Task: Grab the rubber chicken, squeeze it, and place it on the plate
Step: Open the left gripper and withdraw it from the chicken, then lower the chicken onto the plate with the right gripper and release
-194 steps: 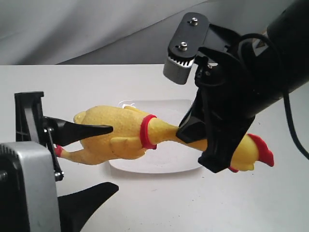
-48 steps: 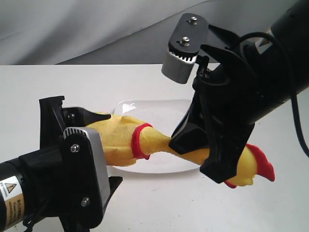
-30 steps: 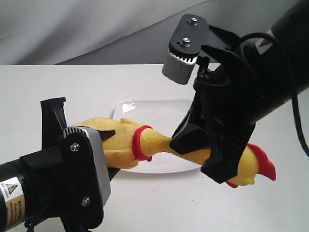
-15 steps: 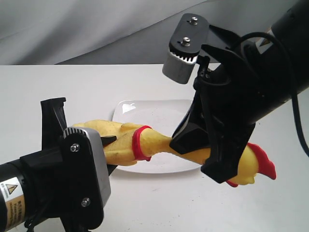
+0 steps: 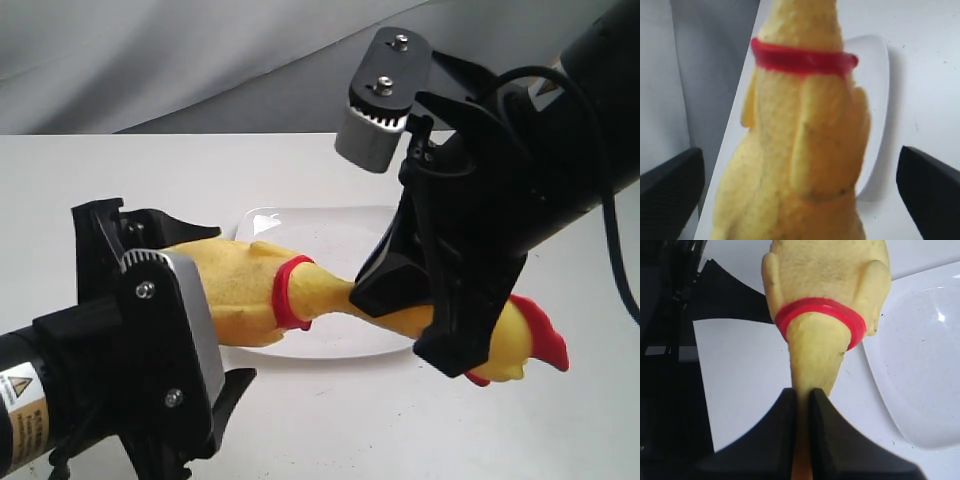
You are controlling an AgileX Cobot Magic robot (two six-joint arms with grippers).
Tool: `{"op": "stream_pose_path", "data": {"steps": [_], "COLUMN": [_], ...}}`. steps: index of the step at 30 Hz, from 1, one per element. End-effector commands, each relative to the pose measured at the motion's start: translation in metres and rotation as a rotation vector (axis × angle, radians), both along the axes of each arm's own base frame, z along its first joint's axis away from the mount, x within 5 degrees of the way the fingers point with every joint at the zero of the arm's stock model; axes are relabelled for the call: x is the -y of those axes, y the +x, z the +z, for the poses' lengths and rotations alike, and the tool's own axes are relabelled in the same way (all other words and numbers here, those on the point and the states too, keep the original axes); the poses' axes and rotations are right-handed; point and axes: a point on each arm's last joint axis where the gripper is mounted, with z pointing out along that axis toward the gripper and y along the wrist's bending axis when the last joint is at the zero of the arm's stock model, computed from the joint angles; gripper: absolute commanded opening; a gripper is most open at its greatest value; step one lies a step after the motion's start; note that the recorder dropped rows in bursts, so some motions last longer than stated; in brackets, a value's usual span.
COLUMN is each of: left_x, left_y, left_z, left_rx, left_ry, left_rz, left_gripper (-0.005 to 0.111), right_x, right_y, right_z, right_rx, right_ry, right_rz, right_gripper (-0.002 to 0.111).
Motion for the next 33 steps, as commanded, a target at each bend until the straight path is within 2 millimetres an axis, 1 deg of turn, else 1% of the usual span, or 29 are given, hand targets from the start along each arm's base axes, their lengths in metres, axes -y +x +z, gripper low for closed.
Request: {"op": "stream_pose_path", "data": {"steps": [1, 3, 7, 11, 13, 15, 18, 20, 22, 24, 25, 28, 31, 32, 33], "left_x": [-0.005, -0.003, -0.006, -0.021, -0.030, -0.040, -0.054, -0.064, -0.070, -0.075, -0.077, -0.080, -0.080, -0.079, -0.079], "left_y": [0.004, 0.006, 0.006, -0.002, -0.009, -0.015, -0.025, -0.031, -0.035, -0.038, -0.040, -0.042, -0.042, -0.042, -0.042], "left_z": [0.007, 0.018, 0.054, 0.092, 0.106, 0.115, 0.124, 0.131, 0.135, 0.138, 0.138, 0.139, 0.139, 0.139, 0.139], "left_rx": [0.025, 0.033, 0.037, 0.040, 0.049, 0.056, 0.056, 0.073, 0.087, 0.085, 0.081, 0.062, 0.058, 0.058, 0.059], "left_ry": [-0.016, -0.060, -0.223, -0.404, -0.479, -0.535, -0.612, -0.652, -0.683, -0.708, -0.718, -0.744, -0.746, -0.744, -0.740], "left_rz": [0.090, 0.123, 0.199, 0.248, 0.249, 0.249, 0.250, 0.245, 0.237, 0.236, 0.235, 0.237, 0.237, 0.238, 0.236], "left_gripper": [0.103, 0.103, 0.103, 0.103, 0.103, 0.103, 0.102, 0.097, 0.084, 0.067, 0.055, 0.028, 0.007, 0.002, 0.000], "right_x": [-0.002, -0.002, -0.001, -0.004, -0.007, -0.011, -0.019, -0.024, -0.031, -0.036, -0.038, -0.043, -0.043, -0.043, -0.040], "right_y": [0.003, 0.006, 0.017, 0.029, 0.035, 0.042, 0.054, 0.063, 0.072, 0.080, 0.084, 0.093, 0.098, 0.098, 0.101], "right_z": [0.004, 0.005, 0.006, 0.007, 0.007, 0.002, -0.012, -0.025, -0.038, -0.049, -0.054, -0.068, -0.074, -0.076, -0.077], "right_rx": [0.037, 0.065, 0.162, 0.256, 0.292, 0.303, 0.299, 0.290, 0.290, 0.285, 0.287, 0.286, 0.293, 0.297, 0.295], "right_ry": [0.049, 0.058, 0.058, 0.083, 0.104, 0.113, 0.100, 0.083, 0.083, 0.085, 0.088, 0.082, 0.065, 0.056, 0.042], "right_rz": [-0.023, -0.042, -0.114, -0.159, -0.178, -0.191, -0.203, -0.209, -0.225, -0.243, -0.255, -0.282, -0.298, -0.299, -0.314], "right_gripper": [0.000, 0.000, 0.000, 0.000, 0.000, 0.000, 0.000, 0.000, 0.000, 0.000, 0.000, 0.000, 0.000, 0.000, 0.000]}}
